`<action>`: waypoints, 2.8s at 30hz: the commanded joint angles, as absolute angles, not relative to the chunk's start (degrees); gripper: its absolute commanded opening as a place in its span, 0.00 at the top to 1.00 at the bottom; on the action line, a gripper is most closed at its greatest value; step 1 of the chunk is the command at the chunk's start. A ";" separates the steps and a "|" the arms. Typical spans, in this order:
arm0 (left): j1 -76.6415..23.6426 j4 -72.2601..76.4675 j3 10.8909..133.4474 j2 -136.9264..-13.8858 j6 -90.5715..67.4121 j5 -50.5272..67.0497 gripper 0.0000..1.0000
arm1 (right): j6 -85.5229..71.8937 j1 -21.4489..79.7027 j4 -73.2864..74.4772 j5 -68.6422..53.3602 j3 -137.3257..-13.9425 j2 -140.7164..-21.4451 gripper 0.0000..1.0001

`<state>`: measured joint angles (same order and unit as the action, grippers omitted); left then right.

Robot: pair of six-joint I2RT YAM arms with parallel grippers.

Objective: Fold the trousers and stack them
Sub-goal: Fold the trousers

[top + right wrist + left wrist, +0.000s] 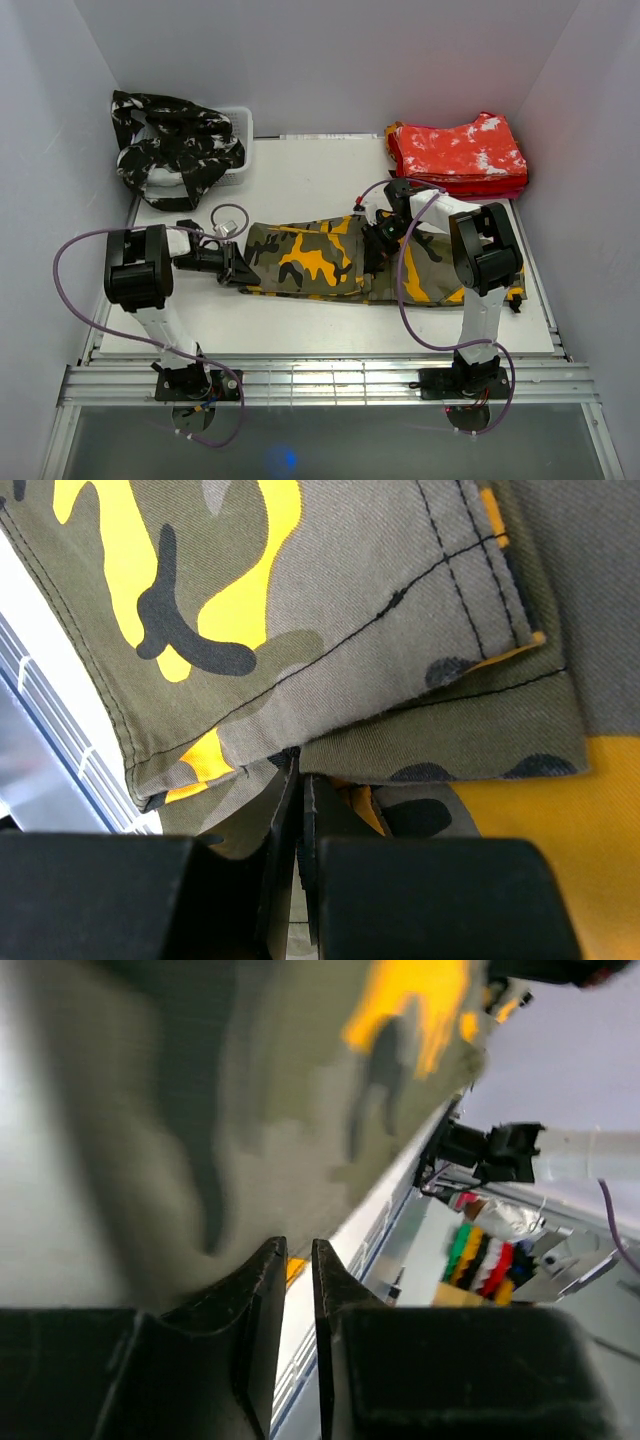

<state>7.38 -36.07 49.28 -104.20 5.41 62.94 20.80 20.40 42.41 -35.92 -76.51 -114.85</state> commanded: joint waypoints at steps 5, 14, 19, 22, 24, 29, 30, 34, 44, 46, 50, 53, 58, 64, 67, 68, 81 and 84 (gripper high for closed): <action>12.12 -35.32 52.99 -117.51 -0.28 47.03 0.71 | 23.03 20.48 43.42 -32.17 -78.66 -116.10 0.92; 13.45 -36.21 60.46 -98.44 2.47 56.26 0.44 | 23.20 20.74 43.24 -32.34 -78.49 -115.40 0.92; 13.62 -34.28 60.21 -99.40 0.79 47.13 0.43 | 23.29 20.83 42.89 -32.43 -78.14 -115.22 0.92; 13.62 -33.57 59.41 -102.38 1.31 45.44 0.43 | 23.47 20.92 42.80 -32.34 -77.96 -115.05 0.92; 13.54 -33.05 58.72 -104.84 0.97 45.26 0.43 | 23.64 20.92 42.72 -32.34 -77.52 -114.87 0.92; 12.40 -31.30 57.04 -108.19 1.93 48.77 0.45 | 23.91 21.01 42.89 -32.26 -77.26 -115.14 0.92; 11.96 -31.03 56.34 -108.45 2.02 49.48 0.46 | 23.82 21.01 42.80 -32.26 -77.26 -115.14 0.92; 11.07 -28.40 53.88 -109.95 0.62 50.71 0.47 | 23.82 21.01 42.54 -32.26 -77.08 -115.40 0.92; 10.90 -24.61 51.85 -111.98 -4.04 52.47 0.71 | 23.38 21.01 42.45 -31.99 -77.43 -115.49 0.92; 11.33 -24.78 52.03 -110.31 -4.48 53.08 0.85 | 23.47 21.01 42.54 -31.73 -77.61 -115.31 0.92; 12.83 -28.55 53.00 -106.53 -3.96 52.39 1.00 | 23.38 21.01 42.71 -31.03 -78.22 -114.00 0.84; 16.16 -32.51 54.93 -103.02 -1.16 51.33 1.00 | 24.34 20.57 44.90 -29.98 -79.45 -111.81 0.53; 26.17 -45.68 62.46 -98.71 7.89 51.50 1.00 | 26.54 15.58 49.30 -30.32 -81.30 -106.18 0.38; 32.68 -60.28 71.97 -97.29 20.38 53.43 1.00 | 28.30 4.34 57.55 -32.26 -82.09 -101.17 0.38; 33.92 -65.64 75.93 -97.30 24.51 53.26 1.00 | 28.74 -2.86 59.76 -31.29 -81.57 -99.85 0.38; 34.27 -67.05 77.16 -97.21 24.96 53.26 1.00 | 28.91 -4.55 60.03 -31.12 -80.95 -99.58 0.38; 35.68 -73.65 85.77 -97.73 24.35 55.02 1.00 | 24.26 -13.45 47.20 -32.96 -68.21 -102.65 0.32; 35.60 -75.23 88.76 -97.56 22.69 56.42 1.00 | 22.50 -13.36 44.40 -35.06 -68.20 -106.08 0.31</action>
<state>35.14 -73.21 84.79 -100.49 23.70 52.07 24.99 -13.47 50.43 -31.90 -68.38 -103.59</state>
